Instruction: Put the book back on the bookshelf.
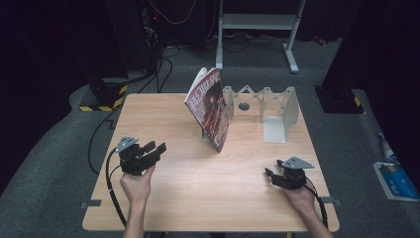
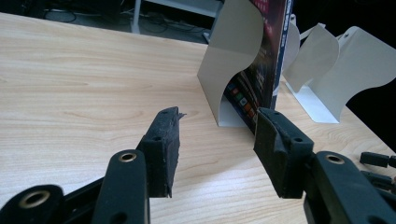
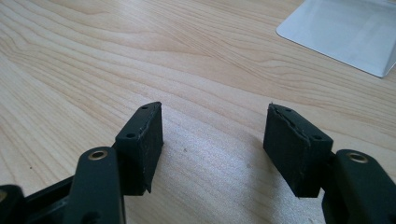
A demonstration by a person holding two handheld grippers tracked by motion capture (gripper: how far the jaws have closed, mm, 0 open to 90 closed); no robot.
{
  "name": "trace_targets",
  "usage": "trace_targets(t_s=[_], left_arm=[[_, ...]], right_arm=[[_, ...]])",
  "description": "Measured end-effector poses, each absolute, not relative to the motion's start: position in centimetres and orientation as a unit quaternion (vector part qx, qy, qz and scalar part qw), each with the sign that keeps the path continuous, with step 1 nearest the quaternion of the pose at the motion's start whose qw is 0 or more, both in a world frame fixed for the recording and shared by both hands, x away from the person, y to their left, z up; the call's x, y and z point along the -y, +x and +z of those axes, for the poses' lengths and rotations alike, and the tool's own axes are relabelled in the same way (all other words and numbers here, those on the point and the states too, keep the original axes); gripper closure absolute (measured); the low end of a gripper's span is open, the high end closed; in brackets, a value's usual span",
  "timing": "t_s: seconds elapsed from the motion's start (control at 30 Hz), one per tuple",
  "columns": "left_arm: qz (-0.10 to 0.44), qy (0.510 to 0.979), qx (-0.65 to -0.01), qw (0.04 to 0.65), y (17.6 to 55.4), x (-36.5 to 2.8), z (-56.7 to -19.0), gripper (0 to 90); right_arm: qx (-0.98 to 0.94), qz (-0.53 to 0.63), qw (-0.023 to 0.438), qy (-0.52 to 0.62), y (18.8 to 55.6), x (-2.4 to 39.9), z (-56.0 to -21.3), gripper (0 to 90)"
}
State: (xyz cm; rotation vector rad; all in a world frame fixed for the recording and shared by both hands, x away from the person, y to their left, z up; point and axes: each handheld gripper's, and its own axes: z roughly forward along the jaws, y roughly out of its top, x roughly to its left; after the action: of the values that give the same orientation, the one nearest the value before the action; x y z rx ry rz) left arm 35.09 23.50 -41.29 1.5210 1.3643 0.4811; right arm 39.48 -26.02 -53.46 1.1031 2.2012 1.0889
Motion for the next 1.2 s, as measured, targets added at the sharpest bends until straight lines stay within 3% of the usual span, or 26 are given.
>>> trace_targets(t_s=[1.2], left_arm=[[0.163,0.634,-0.574,0.492,35.0,-22.1,-45.1,50.0]], right_arm=[[-0.797,0.395,0.222,0.399,39.5,26.0,-53.5,37.5]])
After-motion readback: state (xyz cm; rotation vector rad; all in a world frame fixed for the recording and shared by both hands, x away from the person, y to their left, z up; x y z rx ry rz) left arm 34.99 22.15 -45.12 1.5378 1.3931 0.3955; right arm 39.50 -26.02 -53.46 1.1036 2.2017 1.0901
